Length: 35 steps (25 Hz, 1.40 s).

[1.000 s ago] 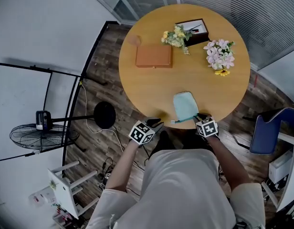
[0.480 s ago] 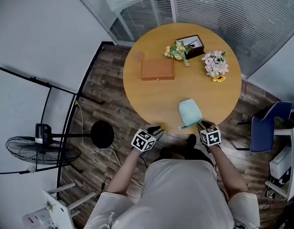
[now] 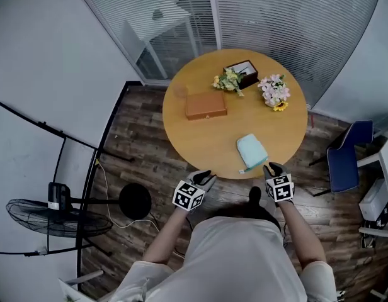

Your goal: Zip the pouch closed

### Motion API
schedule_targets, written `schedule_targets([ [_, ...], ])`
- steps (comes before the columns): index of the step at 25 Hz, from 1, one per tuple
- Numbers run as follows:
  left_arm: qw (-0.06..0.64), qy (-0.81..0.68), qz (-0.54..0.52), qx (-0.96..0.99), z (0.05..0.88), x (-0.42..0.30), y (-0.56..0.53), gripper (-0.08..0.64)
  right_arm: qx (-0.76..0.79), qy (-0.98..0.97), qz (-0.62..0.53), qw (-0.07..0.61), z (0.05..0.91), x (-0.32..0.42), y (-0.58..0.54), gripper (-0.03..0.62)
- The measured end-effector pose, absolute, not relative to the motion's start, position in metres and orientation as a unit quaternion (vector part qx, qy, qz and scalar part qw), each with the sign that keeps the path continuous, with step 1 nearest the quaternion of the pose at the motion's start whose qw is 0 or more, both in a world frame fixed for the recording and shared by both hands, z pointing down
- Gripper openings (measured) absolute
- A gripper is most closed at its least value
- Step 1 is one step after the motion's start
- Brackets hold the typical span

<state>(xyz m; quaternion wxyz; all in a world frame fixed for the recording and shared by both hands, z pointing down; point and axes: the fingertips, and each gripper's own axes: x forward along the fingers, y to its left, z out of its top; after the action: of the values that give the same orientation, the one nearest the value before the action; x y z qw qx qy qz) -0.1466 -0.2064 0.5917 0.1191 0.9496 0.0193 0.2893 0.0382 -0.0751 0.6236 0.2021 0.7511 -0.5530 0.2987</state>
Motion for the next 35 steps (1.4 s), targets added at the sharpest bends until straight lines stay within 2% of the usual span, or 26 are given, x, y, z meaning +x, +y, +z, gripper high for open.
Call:
schedule_targets([
  [10, 0.112, 0.061, 0.25, 0.96, 0.56, -0.135, -0.195, 0.117, 0.811, -0.504, 0.254, 0.152, 0.549, 0.024, -0.021, 0.071],
  [24, 0.081, 0.053, 0.204, 0.974, 0.487, -0.103, -0.139, 0.106, 0.81, -0.528, 0.203, 0.153, 0.494, 0.028, 0.033, 0.052],
  [35, 0.079, 0.018, 0.173, 0.982, 0.444, -0.113, -0.099, 0.042, 0.798, -0.565, 0.158, 0.139, 0.443, 0.027, 0.065, 0.023],
])
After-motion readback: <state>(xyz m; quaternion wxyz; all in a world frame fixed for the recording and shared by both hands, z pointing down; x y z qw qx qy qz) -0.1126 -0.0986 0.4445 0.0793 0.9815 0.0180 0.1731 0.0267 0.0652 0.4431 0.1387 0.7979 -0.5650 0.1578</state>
